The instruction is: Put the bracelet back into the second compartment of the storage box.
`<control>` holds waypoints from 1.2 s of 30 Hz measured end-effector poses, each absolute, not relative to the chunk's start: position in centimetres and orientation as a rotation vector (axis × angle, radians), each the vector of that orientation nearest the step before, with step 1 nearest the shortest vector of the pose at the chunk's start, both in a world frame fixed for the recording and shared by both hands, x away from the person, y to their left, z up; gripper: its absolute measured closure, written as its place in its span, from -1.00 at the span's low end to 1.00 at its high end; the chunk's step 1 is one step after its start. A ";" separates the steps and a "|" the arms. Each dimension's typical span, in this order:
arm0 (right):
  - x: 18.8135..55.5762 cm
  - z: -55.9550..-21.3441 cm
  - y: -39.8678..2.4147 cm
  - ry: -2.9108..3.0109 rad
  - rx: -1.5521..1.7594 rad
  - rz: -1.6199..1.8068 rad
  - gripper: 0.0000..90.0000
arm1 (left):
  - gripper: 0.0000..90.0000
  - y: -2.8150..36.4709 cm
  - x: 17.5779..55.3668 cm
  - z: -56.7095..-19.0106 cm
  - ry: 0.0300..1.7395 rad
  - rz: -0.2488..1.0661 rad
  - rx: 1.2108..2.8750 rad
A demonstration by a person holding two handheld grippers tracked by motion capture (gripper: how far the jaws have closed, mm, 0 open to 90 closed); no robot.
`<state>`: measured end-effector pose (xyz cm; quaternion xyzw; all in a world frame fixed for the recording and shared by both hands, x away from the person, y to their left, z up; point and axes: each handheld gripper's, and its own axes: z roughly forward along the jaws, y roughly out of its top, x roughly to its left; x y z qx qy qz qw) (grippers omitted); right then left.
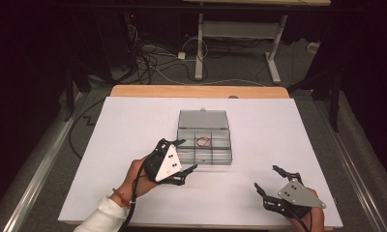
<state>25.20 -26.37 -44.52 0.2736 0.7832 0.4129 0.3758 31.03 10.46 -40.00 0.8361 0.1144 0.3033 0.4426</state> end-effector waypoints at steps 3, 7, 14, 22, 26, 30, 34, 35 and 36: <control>25.2 -44.5 -26.4 2.002 0.704 1.056 -0.46 | -0.53 10.7 30.7 -40.0 0.281 0.753 2.077; 25.2 -44.4 -26.5 1.999 0.704 1.059 -0.46 | -0.53 10.9 30.2 -40.2 0.269 0.763 2.085; 25.1 -44.4 -26.4 1.999 0.701 1.060 -0.46 | -0.53 11.7 29.6 -40.6 0.269 0.775 2.075; 25.1 -44.4 -26.4 1.998 0.698 1.060 -0.46 | -0.53 12.9 28.7 -41.5 0.286 0.796 2.093; 25.1 -44.3 -26.4 1.999 0.693 1.061 -0.46 | -0.53 13.6 28.3 -42.0 0.293 0.785 2.079; 25.1 -44.4 -26.3 2.001 0.692 1.058 -0.46 | -0.53 14.1 28.0 -42.6 0.290 0.790 2.084; 25.1 -44.4 -26.3 2.001 0.690 1.057 -0.46 | -0.53 14.7 27.8 -42.9 0.312 0.786 2.075; 25.1 -44.4 -26.3 2.001 0.690 1.057 -0.46 | -0.53 14.9 27.7 -43.0 0.316 0.789 2.077; 25.1 -44.4 -26.3 2.002 0.690 1.058 -0.46 | -0.53 15.0 27.6 -43.1 0.320 0.791 2.074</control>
